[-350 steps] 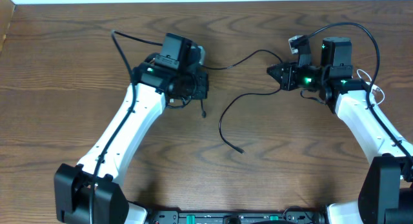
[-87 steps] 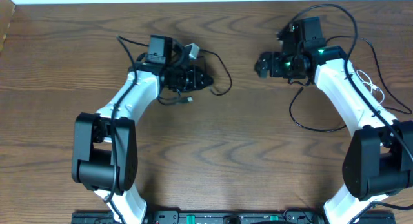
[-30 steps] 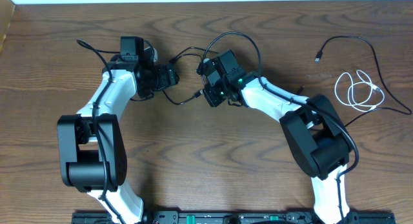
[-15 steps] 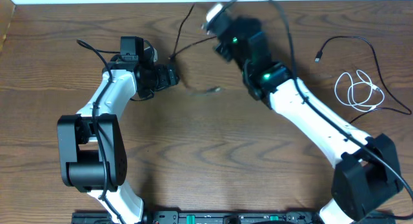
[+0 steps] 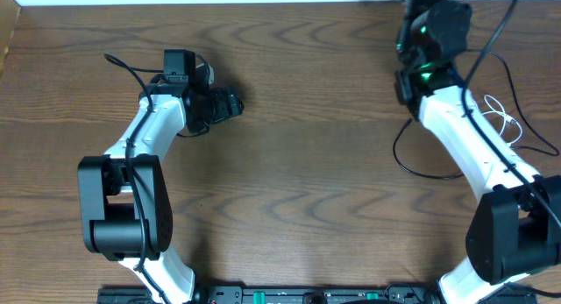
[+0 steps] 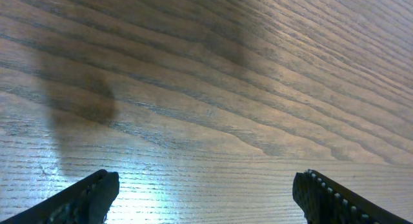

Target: Untangle cables

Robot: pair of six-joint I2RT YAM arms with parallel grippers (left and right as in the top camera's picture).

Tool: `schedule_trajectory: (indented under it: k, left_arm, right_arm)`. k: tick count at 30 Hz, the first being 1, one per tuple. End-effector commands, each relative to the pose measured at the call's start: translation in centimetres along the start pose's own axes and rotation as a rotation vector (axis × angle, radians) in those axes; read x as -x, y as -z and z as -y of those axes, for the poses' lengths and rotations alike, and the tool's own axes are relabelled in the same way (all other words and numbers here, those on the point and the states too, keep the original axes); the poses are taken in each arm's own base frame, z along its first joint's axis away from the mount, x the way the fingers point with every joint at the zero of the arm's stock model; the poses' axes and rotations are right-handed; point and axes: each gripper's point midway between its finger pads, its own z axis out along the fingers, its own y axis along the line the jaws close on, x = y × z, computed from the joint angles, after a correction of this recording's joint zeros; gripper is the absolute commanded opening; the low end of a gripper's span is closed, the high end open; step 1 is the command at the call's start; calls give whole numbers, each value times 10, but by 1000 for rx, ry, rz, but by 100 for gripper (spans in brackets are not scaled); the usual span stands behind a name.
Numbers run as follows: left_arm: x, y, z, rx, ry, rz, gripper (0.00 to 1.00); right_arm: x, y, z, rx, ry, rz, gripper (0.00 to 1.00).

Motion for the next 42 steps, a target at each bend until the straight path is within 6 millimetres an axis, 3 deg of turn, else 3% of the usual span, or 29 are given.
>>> schedule_trajectory:
  k: [1,7,13,19,22,30,31,32,35,37,40,42]
  left_arm:
    - [2,2,0,5,5,8,91]
    - [2,2,0,5,5,8,91]
    - [2,2,0,5,5,8,91]
    - [2,2,0,5,5,8,91]
    - [2,2,0,5,5,8,91]
    - [2,2,0,5,5,8,91]
    - [2,2,0,5,5,8,91]
    - [2,2,-1,5,5,8,91]
    - [2,2,0,5,5,8,91]
    - [2,2,-1,5,5,8,91]
    - [2,2,0,5,5,7,91]
    - [-1,2,-1,9,9,-5,91]
  right_arm:
    - [-39,-2,1,13,-45,-147,1]
    - [-143,30,-5,86,43,-567,1]
    - [-218,86,22,119,201,-932,1]
    - [-259,132,74,23,201,-1205,1]
    - [-271,149,97,-43,176,-1299,1]
    - [-283,159,131,-110,120,-1373,1]
    - [-285,160,130,-101,105,-1377,4]
    - [-286,160,127,-80,82,-1382,16]
    - [-288,162,113,-1,7,-1395,80]
    - [-288,161,106,32,-22,-1395,92]
    - [-286,158,90,105,-90,-1383,98]
    - [-278,155,58,261,-221,-1360,99]
